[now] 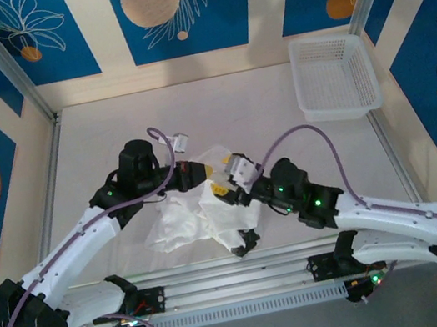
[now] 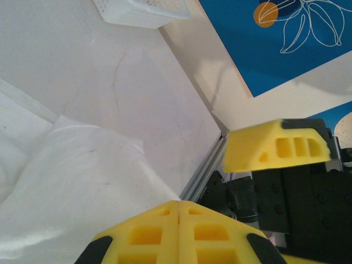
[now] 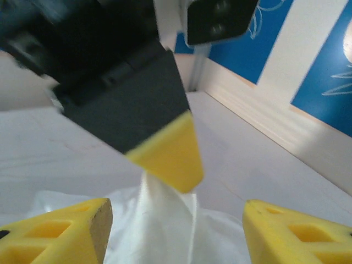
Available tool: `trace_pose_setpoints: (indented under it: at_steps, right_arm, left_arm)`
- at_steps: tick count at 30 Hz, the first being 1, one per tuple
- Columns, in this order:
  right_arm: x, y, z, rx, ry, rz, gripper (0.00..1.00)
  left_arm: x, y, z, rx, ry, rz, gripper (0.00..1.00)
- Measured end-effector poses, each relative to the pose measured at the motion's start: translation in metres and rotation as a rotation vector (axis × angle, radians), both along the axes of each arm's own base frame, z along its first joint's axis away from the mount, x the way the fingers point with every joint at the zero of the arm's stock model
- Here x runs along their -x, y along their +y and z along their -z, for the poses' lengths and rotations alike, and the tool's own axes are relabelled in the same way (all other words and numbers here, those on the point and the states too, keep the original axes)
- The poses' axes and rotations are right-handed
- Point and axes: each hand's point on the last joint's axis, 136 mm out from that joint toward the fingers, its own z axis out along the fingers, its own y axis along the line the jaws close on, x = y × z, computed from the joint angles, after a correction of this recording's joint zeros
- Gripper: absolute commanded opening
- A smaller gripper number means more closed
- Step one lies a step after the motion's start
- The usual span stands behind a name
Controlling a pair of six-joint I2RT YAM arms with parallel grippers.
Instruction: Fold the inside-out t-shirt
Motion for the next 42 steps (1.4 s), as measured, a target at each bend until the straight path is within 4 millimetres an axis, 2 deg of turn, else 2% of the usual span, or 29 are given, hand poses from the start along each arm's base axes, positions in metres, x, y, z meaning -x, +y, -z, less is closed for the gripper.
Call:
trace_pose_setpoints:
  at_steps: [2, 4, 6, 8, 10, 13, 17, 20, 23, 30, 37, 42]
  right_arm:
    - [-0.002, -0.004, -0.001, -0.019, 0.016, 0.009, 0.38]
    - [-0.008, -0.005, 0.003, -0.021, 0.034, 0.027, 0.36]
    - [-0.015, -0.002, 0.014, 0.003, 0.057, 0.043, 0.4]
    - [-0.023, 0.003, 0.03, 0.05, 0.087, 0.053, 0.51]
    - [-0.03, 0.013, 0.042, 0.093, 0.113, 0.053, 0.56]
    - [-0.039, 0.024, 0.049, 0.127, 0.125, 0.062, 0.55]
    - [-0.057, 0.024, 0.044, 0.144, 0.114, 0.156, 0.5]
    - [-0.066, 0.017, 0.039, 0.153, 0.121, 0.224, 0.43]
    - [-0.069, 0.003, 0.042, 0.156, 0.187, 0.268, 0.41]
    - [-0.082, -0.067, 0.051, 0.02, 0.514, 0.361, 0.32]
    - [-0.054, -0.069, 0.094, 0.073, 0.788, 0.3, 0.25]
    - [-0.049, -0.085, 0.117, 0.131, 0.881, 0.363, 0.26]
  left_arm:
    - [0.0, 0.0, 0.0, 0.0, -0.001, 0.0, 0.0]
    - [0.0, 0.0, 0.0, 0.0, 0.0, 0.0, 0.0]
    - [0.0, 0.0, -0.001, 0.001, -0.001, 0.0, 0.0]
    - [0.0, 0.0, -0.001, 0.003, -0.002, 0.0, 0.0]
    - [0.0, 0.0, -0.001, 0.004, 0.0, -0.001, 0.0]
    - [0.0, -0.001, -0.001, 0.004, 0.001, -0.001, 0.0]
    - [0.0, -0.001, -0.001, 0.005, 0.005, -0.002, 0.0]
    - [0.0, -0.001, -0.001, 0.005, 0.005, -0.002, 0.0]
    - [0.0, -0.001, -0.001, 0.005, 0.005, -0.001, 0.0]
    - [-0.002, -0.002, 0.0, 0.005, 0.006, -0.001, 0.0]
    - [-0.003, -0.003, 0.003, 0.0, 0.013, 0.0, 0.0]
    - [-0.003, -0.003, 0.003, 0.0, 0.013, 0.0, 0.0]
